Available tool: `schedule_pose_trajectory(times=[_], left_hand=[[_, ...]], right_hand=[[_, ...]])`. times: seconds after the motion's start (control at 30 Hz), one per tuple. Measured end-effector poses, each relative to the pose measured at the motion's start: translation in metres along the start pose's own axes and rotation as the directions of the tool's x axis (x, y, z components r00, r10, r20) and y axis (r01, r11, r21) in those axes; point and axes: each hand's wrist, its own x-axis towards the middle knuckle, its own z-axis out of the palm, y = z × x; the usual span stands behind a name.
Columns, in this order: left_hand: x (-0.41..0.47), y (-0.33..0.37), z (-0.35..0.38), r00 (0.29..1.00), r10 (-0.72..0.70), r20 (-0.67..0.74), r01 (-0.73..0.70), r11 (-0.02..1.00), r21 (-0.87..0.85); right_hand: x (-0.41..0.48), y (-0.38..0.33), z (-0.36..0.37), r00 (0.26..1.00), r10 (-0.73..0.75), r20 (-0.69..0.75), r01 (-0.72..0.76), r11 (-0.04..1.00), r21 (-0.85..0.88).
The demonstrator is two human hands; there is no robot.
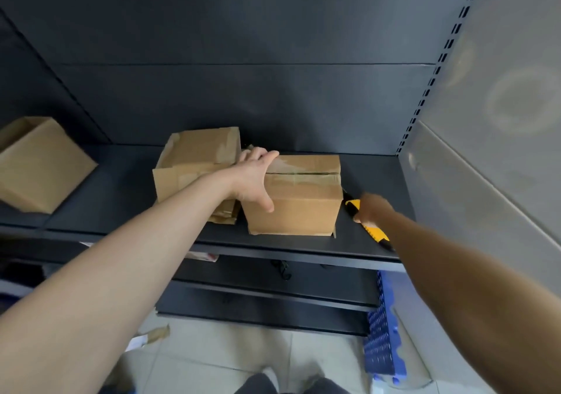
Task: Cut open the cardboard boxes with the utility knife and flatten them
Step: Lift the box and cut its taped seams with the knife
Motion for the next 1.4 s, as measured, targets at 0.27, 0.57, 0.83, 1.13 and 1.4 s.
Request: schedule_pose_trajectory(times=[0.27,0.57,0.83,1.13,1.4], left_hand=[[0.009,0.0,-0.007,0.999,0.03,0.02,-0.031,0.999,0.036],[0.015,-0.003,-0.009,0.998,0.06,0.026,-0.059,0.997,-0.042],[0.016,-0.008,-0.005,0.993,0.121,-0.001,-0.121,0.992,-0.041],[0.021,-0.011,-0.004,0.988,0.154,-0.013,-0.154,0.988,0.005],[0.018,-0.004,-0.01,0.995,0.1,0.01,-0.1,0.994,0.046]], right_hand=[[-0.025,-0.009,-0.07,0.965,-0.003,-0.263,0.109,0.915,0.387],[-0.108,-0.062,-0.145,0.923,-0.375,-0.083,0.353,0.914,-0.198],[-0.117,-0.097,-0.133,0.949,-0.305,-0.083,0.242,0.87,-0.429],[-0.123,-0.119,-0.135,0.964,-0.246,-0.106,0.157,0.84,-0.52],[-0.121,-0.125,-0.152,0.967,-0.24,-0.086,0.109,0.692,-0.713]])
